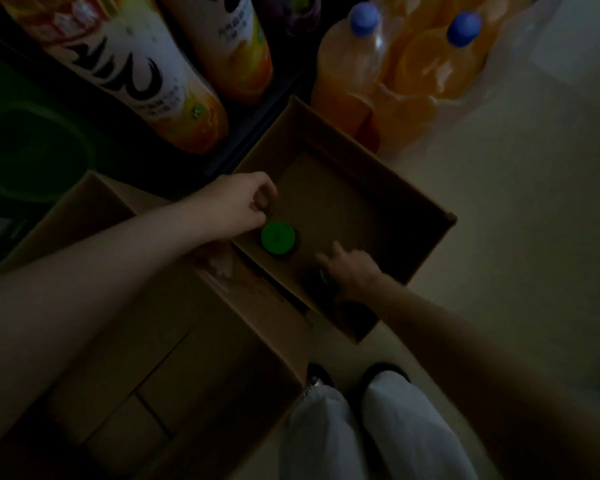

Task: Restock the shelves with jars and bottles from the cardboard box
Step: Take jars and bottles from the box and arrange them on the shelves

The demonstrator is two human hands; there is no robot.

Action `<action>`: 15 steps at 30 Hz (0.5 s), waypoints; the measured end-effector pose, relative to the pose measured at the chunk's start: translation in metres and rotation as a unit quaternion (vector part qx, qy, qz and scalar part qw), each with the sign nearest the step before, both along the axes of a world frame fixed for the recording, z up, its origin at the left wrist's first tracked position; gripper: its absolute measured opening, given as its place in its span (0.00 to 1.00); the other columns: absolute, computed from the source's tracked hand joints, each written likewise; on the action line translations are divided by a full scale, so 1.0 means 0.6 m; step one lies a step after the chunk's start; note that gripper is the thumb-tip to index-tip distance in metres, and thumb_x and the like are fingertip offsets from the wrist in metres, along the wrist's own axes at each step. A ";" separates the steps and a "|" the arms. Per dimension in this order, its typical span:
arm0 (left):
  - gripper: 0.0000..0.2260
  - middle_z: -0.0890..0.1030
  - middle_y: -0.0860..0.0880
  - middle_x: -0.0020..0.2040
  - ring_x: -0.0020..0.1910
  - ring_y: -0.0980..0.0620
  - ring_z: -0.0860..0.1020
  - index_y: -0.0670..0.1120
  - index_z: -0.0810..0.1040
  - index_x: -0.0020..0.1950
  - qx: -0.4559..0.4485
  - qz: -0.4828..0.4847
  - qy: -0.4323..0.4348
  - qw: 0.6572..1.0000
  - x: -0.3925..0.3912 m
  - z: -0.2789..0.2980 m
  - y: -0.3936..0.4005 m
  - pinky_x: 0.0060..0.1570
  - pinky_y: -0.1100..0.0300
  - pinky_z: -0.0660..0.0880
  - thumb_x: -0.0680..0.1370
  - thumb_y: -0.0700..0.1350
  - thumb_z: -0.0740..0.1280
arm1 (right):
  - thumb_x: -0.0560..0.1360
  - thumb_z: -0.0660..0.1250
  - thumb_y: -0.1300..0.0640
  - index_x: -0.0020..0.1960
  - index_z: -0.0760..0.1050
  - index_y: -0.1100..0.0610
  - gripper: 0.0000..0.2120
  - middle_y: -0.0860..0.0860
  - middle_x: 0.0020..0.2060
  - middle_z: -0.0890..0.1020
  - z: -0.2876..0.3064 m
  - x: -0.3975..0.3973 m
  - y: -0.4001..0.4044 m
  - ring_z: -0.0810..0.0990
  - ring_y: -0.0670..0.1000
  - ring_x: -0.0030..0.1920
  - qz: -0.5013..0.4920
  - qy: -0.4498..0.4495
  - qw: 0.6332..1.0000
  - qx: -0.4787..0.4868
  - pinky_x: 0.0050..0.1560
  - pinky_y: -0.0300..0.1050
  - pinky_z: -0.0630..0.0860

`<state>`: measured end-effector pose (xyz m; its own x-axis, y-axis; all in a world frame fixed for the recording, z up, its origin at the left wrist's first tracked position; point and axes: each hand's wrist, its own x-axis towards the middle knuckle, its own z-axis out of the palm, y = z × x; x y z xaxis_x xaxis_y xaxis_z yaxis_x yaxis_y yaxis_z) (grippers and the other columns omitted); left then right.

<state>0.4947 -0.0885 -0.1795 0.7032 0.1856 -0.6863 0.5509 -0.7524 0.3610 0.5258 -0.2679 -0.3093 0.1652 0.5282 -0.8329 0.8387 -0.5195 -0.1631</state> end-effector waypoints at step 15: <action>0.25 0.80 0.54 0.51 0.49 0.58 0.78 0.52 0.75 0.57 -0.177 0.187 -0.033 0.966 0.048 0.116 0.051 0.44 0.64 0.74 0.62 0.50 0.77 | 0.77 0.54 0.38 0.53 0.76 0.56 0.24 0.53 0.38 0.79 0.192 0.144 0.093 0.77 0.50 0.34 -0.567 0.441 0.665 0.203 0.37 0.43 0.75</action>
<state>0.5235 -0.0582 -0.1101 0.6764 0.1968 -0.7097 0.7275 -0.3290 0.6021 0.6121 -0.2120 -0.1941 0.1916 0.6916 -0.6964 -0.5703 -0.4990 -0.6525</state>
